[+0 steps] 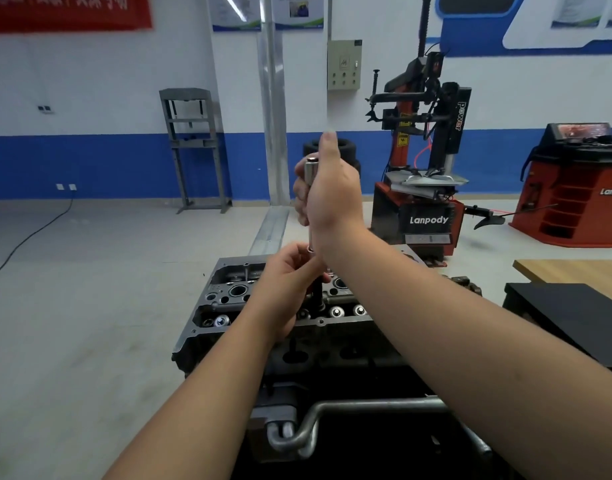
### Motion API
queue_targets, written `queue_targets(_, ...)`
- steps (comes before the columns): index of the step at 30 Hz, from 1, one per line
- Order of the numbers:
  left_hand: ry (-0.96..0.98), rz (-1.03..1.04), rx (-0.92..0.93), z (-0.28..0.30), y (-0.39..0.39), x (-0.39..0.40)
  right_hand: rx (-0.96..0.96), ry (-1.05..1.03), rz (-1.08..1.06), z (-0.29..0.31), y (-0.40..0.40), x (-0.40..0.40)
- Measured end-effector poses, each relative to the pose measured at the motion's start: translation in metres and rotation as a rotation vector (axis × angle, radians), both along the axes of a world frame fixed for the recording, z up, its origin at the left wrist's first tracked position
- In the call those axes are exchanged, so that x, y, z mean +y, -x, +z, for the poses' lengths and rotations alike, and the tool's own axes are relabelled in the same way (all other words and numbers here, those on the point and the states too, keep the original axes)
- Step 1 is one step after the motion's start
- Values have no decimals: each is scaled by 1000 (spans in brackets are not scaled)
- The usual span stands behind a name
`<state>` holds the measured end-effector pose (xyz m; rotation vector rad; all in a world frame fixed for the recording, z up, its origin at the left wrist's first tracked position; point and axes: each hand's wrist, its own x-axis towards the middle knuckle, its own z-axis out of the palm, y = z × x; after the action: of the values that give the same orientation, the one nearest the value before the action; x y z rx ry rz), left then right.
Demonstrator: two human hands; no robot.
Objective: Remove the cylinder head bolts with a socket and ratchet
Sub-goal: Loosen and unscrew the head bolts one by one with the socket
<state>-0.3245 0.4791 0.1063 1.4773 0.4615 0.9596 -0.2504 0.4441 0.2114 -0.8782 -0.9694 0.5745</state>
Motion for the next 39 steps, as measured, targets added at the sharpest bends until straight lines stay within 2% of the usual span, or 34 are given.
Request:
queue_targets(4, 32, -84, -36, 0, 4, 0, -72, 48, 155, 3, -14, -1)
queue_targets(7, 1, -60, -49, -2, 2, -2, -201, 23, 168, -4, -19, -1)
queue_targets(10, 2, -24, -80, -5, 0, 2, -383, -26, 58, -26, -21, -6)
queue_targets(14, 30, 2, -93, -4, 1, 4, -672, -28, -222, -62, -28, -14)
queue_targets(19, 68, -100, -93, -1, 2, 1, -688, 19, -288, -67, -32, -15)
queue_targets(23, 29, -57, -77, -1, 1, -1, -641, 34, -189, -72, -36, -16)
queue_targets(28, 38, -36, -100, 0, 1, -2, -620, 28, -212, -81, -35, -15)
queue_targets(36, 76, -71, -129, -2, 3, -1, -578, 104, -62, -78, -35, -10)
queue_targets(39, 26, -35, -132, -4, 1, -1, -645, 88, -45, -74, -44, -8)
